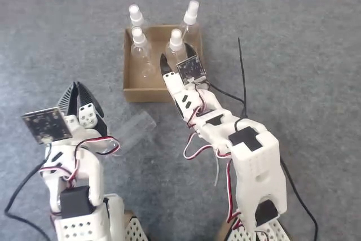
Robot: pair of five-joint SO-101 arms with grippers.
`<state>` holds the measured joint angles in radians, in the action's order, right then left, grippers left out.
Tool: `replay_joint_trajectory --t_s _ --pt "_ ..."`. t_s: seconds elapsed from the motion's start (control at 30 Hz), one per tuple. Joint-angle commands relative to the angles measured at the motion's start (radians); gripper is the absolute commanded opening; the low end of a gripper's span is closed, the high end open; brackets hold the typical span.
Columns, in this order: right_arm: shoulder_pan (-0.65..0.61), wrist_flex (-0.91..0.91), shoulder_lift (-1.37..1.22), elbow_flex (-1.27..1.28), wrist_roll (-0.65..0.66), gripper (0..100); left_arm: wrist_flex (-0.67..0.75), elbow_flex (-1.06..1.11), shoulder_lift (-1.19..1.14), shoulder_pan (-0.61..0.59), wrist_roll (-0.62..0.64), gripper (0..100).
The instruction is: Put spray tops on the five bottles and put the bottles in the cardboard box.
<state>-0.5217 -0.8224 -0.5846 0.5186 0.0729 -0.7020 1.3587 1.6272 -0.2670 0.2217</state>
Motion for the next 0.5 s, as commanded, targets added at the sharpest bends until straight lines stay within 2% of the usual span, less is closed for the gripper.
replay_joint_trajectory --t_s 0.0,0.17,0.33,0.47 --pt "-0.004 0.045 0.064 0.002 -0.003 21.0 0.032 -0.013 0.014 -0.003 0.002 1" --pt "-0.004 0.093 0.065 -0.017 -0.005 21.4 0.032 -0.013 0.014 -0.003 0.002 1" --pt "-0.005 0.094 0.064 -0.017 -0.005 28.4 0.032 -0.013 0.014 -0.003 0.002 1" --pt "-0.005 0.094 0.064 -0.017 -0.005 27.8 0.032 -0.013 0.014 -0.003 0.002 1"
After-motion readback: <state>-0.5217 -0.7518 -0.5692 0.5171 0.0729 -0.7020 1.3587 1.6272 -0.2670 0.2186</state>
